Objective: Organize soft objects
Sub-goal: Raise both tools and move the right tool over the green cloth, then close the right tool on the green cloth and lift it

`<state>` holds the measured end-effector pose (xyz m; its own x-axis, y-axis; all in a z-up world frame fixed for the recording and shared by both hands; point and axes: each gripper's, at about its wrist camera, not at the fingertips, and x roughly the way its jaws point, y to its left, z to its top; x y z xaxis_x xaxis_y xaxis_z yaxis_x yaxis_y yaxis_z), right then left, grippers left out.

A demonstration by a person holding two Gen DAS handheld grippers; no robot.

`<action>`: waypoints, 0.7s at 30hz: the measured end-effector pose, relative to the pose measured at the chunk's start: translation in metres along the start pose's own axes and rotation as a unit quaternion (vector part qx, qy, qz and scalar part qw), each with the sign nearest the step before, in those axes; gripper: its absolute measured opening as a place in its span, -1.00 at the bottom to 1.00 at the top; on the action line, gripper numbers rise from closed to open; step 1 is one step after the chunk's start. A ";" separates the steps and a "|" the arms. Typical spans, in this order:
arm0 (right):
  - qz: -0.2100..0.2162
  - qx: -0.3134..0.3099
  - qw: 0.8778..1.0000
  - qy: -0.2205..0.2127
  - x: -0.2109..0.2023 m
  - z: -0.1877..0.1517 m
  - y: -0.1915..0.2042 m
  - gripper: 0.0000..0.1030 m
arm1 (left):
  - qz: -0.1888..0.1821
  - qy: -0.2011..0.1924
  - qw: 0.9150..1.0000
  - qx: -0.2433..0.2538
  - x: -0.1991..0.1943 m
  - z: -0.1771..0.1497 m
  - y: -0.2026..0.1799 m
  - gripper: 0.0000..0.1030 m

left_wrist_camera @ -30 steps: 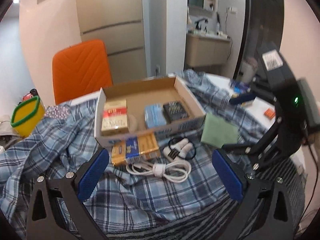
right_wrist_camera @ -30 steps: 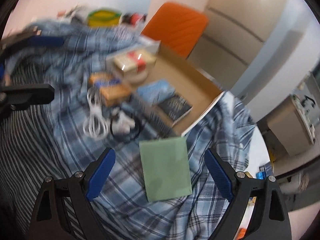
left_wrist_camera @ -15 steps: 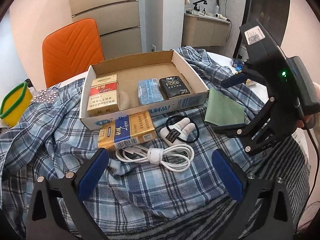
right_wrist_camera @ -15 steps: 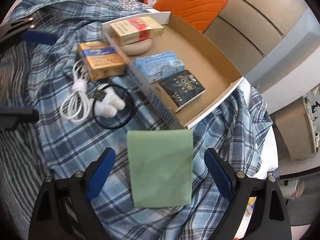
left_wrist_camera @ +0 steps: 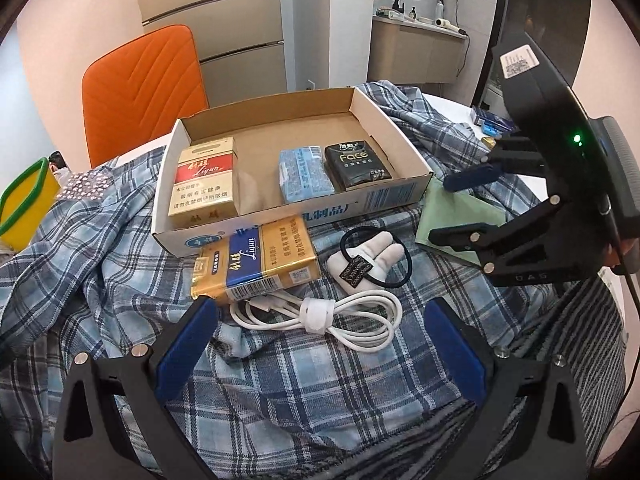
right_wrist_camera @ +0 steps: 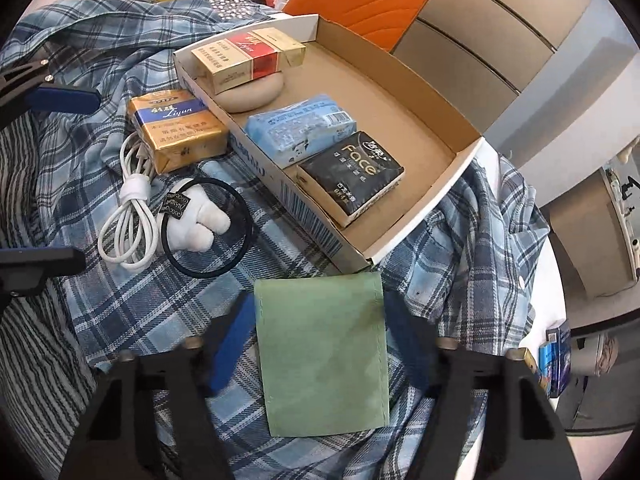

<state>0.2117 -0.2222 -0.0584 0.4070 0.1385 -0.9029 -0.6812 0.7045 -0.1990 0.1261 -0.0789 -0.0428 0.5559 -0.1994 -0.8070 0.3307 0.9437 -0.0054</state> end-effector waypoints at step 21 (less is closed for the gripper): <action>-0.002 -0.023 1.000 0.006 0.017 0.005 -0.004 0.54 | 0.007 -0.003 1.000 0.014 0.000 0.002 -0.006 0.99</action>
<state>0.2245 -0.2193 -0.0712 0.4018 0.1274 -0.9068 -0.7073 0.6722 -0.2190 0.1262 -0.0848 -0.0416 0.5656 -0.1885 -0.8029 0.3443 0.9386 0.0221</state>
